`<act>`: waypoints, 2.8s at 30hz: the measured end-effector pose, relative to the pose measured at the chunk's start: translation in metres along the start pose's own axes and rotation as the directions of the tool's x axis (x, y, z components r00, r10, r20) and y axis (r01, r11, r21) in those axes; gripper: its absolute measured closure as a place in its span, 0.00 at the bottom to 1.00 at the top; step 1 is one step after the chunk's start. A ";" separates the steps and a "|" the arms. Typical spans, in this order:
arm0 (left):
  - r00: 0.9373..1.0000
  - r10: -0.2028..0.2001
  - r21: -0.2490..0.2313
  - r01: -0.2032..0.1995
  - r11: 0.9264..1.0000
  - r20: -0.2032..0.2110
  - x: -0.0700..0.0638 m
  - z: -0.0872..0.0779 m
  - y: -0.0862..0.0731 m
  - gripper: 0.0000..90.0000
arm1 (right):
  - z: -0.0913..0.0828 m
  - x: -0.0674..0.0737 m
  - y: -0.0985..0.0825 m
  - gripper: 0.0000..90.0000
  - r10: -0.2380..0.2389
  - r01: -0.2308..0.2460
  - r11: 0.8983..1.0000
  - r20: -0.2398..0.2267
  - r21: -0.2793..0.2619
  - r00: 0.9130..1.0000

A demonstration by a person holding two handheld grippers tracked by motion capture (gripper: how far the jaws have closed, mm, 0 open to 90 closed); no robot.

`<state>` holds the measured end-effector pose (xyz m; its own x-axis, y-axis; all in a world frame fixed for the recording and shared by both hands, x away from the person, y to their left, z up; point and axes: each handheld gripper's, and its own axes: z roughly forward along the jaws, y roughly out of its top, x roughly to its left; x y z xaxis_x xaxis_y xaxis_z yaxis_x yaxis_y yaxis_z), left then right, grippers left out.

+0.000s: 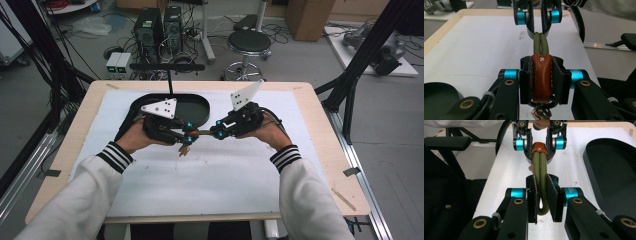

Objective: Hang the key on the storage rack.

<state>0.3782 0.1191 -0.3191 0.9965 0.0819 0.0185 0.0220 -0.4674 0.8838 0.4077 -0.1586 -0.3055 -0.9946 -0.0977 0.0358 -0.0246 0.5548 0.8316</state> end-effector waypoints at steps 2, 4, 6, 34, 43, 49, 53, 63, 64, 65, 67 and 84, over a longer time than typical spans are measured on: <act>1.000 -0.003 -0.006 0.003 1.000 0.002 -0.001 -0.001 0.000 0.80 | 0.000 0.000 0.000 0.89 0.001 -0.001 1.000 -0.001 -0.003 1.000; 1.000 0.006 0.000 -0.006 1.000 -0.006 -0.001 -0.001 0.001 0.80 | 0.000 0.001 0.000 0.88 -0.008 0.008 1.000 -0.005 -0.003 1.000; 1.000 0.003 -0.001 -0.003 1.000 -0.008 -0.001 -0.002 0.001 0.80 | 0.000 0.001 0.001 0.81 -0.029 0.029 1.000 0.000 -0.008 1.000; 0.923 -0.172 -0.156 0.125 0.980 -0.344 0.016 -0.058 -0.006 0.81 | -0.049 0.060 -0.064 0.00 0.225 -0.114 0.962 0.489 -0.246 0.843; 0.827 -0.219 -0.195 0.135 0.971 -0.518 0.025 -0.072 -0.011 0.81 | -0.059 0.091 -0.111 0.00 0.329 -0.114 0.920 0.582 -0.375 0.744; 0.772 -0.247 -0.214 0.147 0.966 -0.585 0.031 -0.078 -0.015 0.81 | -0.057 0.103 -0.136 0.00 0.389 -0.095 0.890 0.632 -0.447 0.670; 0.732 -0.268 -0.226 0.158 0.961 -0.626 0.036 -0.081 -0.018 0.81 | -0.053 0.108 -0.149 0.00 0.403 -0.080 0.884 0.664 -0.461 0.630; 0.645 -0.324 -0.263 0.192 0.945 -0.692 0.048 -0.091 -0.027 0.81 | -0.051 0.114 -0.169 0.00 0.418 -0.018 0.861 0.688 -0.508 0.593; 0.636 -0.331 -0.267 0.198 0.943 -0.698 0.049 -0.090 -0.028 0.81 | -0.051 0.115 -0.170 0.00 0.423 -0.022 0.860 0.686 -0.510 0.592; 0.628 -0.334 -0.269 0.200 0.942 -0.703 0.050 -0.090 -0.029 0.81 | -0.050 0.115 -0.172 0.00 0.422 -0.017 0.859 0.690 -0.511 0.588; 0.611 -0.336 -0.270 0.202 0.942 -0.717 0.052 -0.089 -0.030 0.81 | -0.049 0.117 -0.175 0.00 0.429 -0.018 0.858 0.696 -0.514 0.576; 0.527 -0.344 -0.264 0.223 0.938 -0.777 0.068 -0.078 -0.038 0.81 | -0.041 0.122 -0.200 0.00 0.476 -0.031 0.840 0.708 -0.542 0.521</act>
<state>0.4391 0.2109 -0.3149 0.4541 0.8883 0.0689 0.2217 -0.1875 0.9569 0.2952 -0.3149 -0.4447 -0.6019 0.7983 0.0222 0.0646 0.0210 0.9977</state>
